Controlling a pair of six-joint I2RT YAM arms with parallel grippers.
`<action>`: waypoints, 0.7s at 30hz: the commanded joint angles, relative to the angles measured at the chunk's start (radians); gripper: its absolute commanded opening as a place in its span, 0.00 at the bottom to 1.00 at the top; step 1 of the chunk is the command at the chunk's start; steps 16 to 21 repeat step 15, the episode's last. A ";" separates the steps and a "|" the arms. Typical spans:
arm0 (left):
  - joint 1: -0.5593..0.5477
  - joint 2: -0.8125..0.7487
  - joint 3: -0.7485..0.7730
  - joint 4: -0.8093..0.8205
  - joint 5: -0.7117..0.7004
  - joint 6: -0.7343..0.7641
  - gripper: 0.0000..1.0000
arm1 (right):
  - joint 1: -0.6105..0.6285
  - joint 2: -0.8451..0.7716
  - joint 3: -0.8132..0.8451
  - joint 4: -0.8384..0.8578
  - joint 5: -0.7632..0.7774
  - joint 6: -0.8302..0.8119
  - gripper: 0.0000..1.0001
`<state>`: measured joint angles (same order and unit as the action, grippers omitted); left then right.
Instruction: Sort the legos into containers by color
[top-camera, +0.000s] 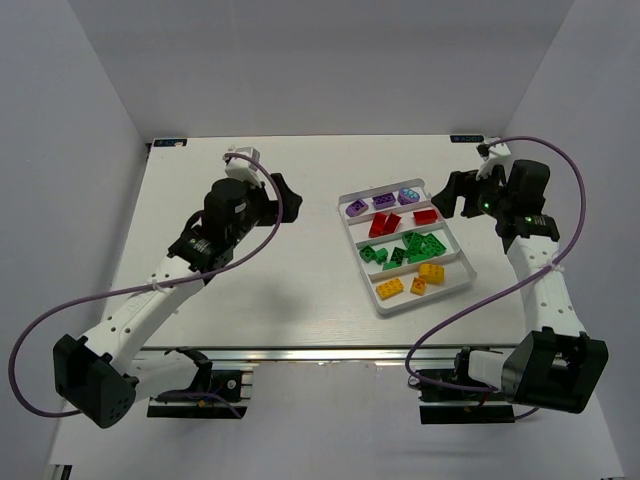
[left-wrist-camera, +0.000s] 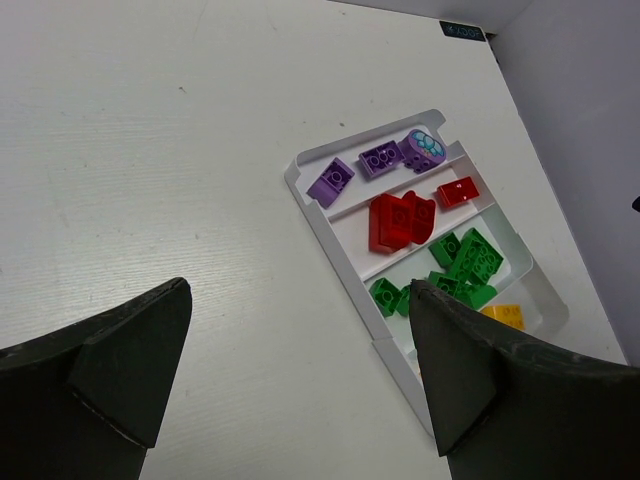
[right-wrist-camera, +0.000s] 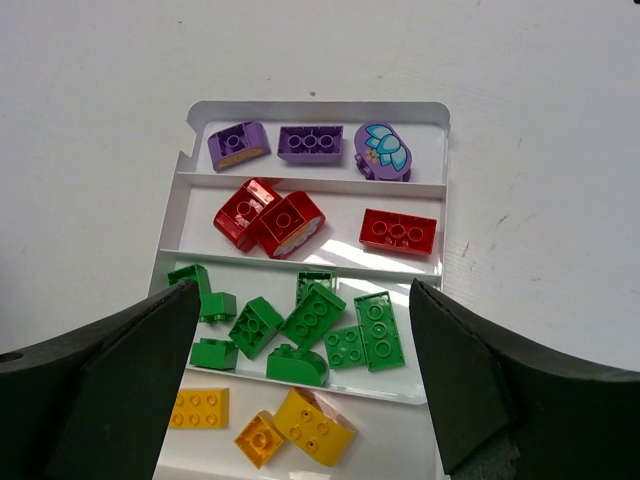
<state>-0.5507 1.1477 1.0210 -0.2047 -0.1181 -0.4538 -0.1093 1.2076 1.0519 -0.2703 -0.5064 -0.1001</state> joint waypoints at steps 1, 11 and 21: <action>0.009 -0.049 -0.004 -0.010 -0.014 -0.002 0.98 | 0.002 -0.029 0.037 -0.006 0.037 0.048 0.89; 0.011 -0.066 -0.016 -0.019 -0.006 -0.014 0.98 | 0.002 -0.065 -0.015 -0.013 0.048 0.043 0.90; 0.011 -0.077 -0.027 -0.022 -0.008 -0.026 0.98 | 0.002 -0.082 -0.053 0.002 0.066 0.022 0.90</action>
